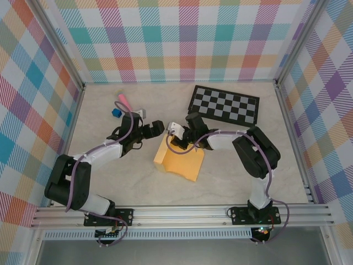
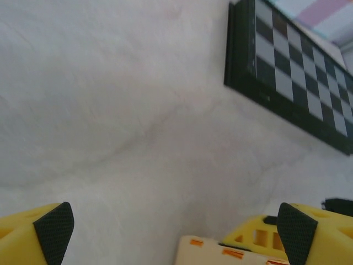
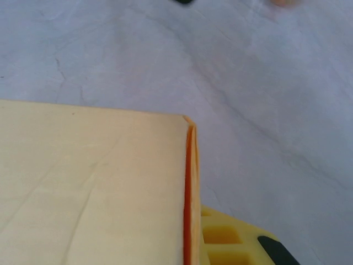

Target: Fold the paper box

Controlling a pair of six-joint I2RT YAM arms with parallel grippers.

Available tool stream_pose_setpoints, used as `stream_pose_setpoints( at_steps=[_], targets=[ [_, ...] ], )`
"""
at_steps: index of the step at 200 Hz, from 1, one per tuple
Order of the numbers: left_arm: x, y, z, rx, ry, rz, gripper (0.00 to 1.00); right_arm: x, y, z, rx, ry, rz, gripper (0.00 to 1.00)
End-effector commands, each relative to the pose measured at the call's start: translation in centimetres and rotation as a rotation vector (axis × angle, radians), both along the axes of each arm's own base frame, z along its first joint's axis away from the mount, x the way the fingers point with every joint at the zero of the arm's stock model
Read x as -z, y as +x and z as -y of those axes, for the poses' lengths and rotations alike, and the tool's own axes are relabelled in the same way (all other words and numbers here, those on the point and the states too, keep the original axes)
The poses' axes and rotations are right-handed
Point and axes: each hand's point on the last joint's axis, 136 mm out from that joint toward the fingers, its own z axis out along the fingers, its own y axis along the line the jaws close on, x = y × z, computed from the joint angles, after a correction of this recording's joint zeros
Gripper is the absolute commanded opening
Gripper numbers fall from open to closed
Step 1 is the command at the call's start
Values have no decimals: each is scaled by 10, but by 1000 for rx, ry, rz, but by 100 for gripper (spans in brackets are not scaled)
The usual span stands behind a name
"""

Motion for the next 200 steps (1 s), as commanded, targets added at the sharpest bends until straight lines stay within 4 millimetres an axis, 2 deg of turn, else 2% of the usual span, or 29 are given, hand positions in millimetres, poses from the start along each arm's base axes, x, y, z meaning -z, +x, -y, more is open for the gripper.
stream_pose_setpoints(
  at_steps=[1, 53, 91, 132, 151, 177, 200],
  targets=[
    [9, -20, 21, 124, -73, -81, 97, -1, -5, -17, -83, 12, 57, 12],
    [38, -22, 20, 152, 8, -164, 96, -2, 10, -21, -14, 26, 111, 14],
    [41, -26, 24, 178, 5, -170, 95, -2, 18, -21, 39, 24, 140, 16],
    [51, -34, 27, 197, 73, -181, 93, -6, 36, -15, 168, 34, 192, 18],
    [56, -40, 30, 212, 120, -186, 93, -15, 46, -12, 269, 61, 231, 19],
    [59, -41, 27, 201, 151, -191, 93, -19, 45, -21, 312, 72, 244, 20],
    [61, -41, 25, 194, 172, -198, 93, -16, 35, -33, 284, 55, 258, 22]
  ],
)
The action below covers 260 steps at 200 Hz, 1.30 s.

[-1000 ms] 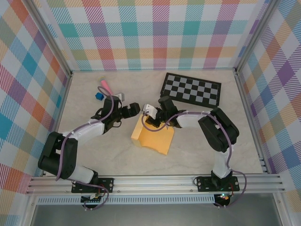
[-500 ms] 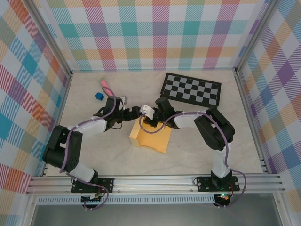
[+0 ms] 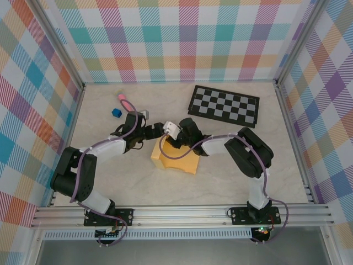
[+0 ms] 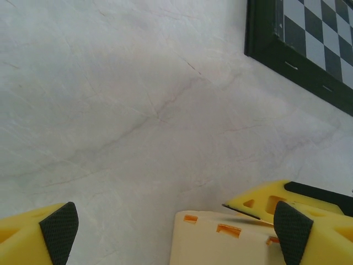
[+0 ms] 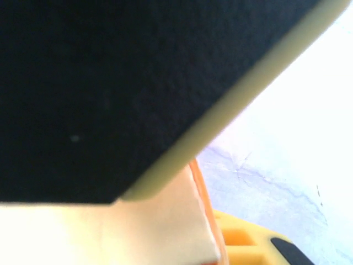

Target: Fold the paper box

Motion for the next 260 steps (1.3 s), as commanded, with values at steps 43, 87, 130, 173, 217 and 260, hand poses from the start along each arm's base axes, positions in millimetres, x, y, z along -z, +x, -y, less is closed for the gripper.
stream_pose_setpoints(
  at_steps=[43, 87, 130, 173, 217, 260],
  targets=[
    [39, -48, 27, 174, 94, -165, 94, -11, 5, -14, 60, -25, 106, 23],
    [42, -55, 38, 207, 111, -173, 93, -3, 25, -4, 176, -109, 131, 18],
    [45, -58, 44, 227, 130, -187, 94, 0, 36, -8, 243, -155, 190, 17],
    [41, -57, 49, 245, 107, -180, 95, -2, 37, -7, 252, -145, 198, 14],
    [-12, -37, 40, 231, -19, -78, 97, -10, 34, 8, 238, -70, 130, 13],
    [-83, -16, 2, 120, -125, 67, 99, 0, 22, 23, 80, -87, -32, 13]
  ],
)
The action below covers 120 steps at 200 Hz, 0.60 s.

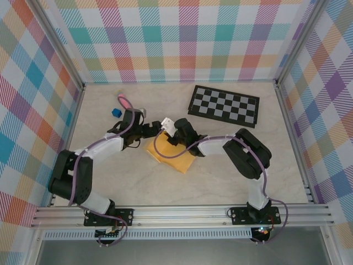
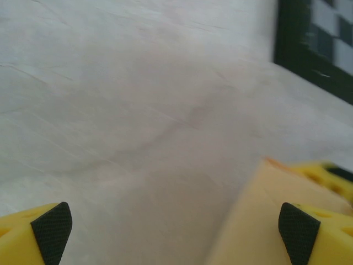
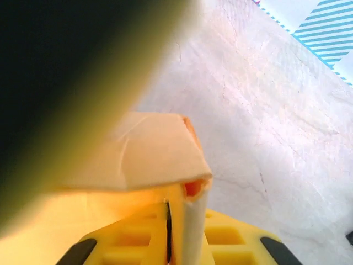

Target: Fold the paper box

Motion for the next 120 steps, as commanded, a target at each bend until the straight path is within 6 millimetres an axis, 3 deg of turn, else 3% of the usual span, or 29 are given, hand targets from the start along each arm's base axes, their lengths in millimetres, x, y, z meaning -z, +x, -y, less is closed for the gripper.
stream_pose_setpoints(
  at_steps=[1, 32, 71, 120],
  targets=[
    [-62, -11, 15, 119, -159, 84, 99, 14, -7, 11, -112, -52, -103, 13],
    [-75, -3, -24, -39, -141, 136, 100, 20, -21, 17, -248, -170, -128, 13],
    [-45, -9, -76, -254, -17, 71, 100, 25, -49, 25, -491, -369, -176, 16],
    [-12, -21, -98, -339, 54, -10, 100, 45, -65, 36, -697, -576, -214, 21]
  ],
)
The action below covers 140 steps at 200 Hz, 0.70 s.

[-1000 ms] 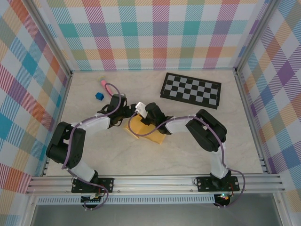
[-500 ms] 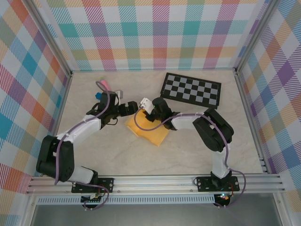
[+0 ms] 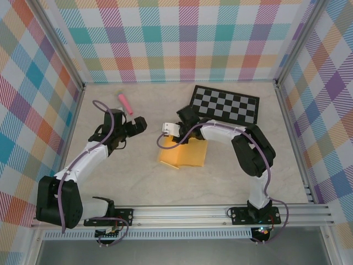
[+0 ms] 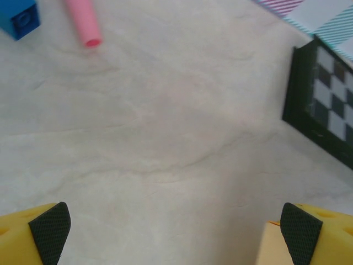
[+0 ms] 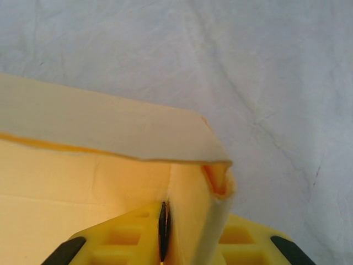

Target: Fold the paper box

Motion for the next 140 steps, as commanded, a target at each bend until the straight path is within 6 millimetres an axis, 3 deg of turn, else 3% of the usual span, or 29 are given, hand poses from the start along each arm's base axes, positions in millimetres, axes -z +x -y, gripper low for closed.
stream_pose_setpoints(
  at_steps=[1, 39, 74, 117, 140],
  targets=[
    [20, -9, -19, -80, 40, -62, 100, 30, -32, 14, -203, -168, -84, 21],
    [26, -12, -26, -97, 62, -74, 100, 46, -33, 12, -255, -240, -25, 22],
    [27, -11, -32, -113, 74, -75, 100, 74, -29, 15, -276, -353, 93, 22],
    [33, -13, -37, -139, 77, -107, 100, 80, -27, 8, -305, -393, 222, 21],
    [35, -13, -37, -145, 67, -113, 100, 79, -35, 6, -322, -389, 189, 23]
  ],
)
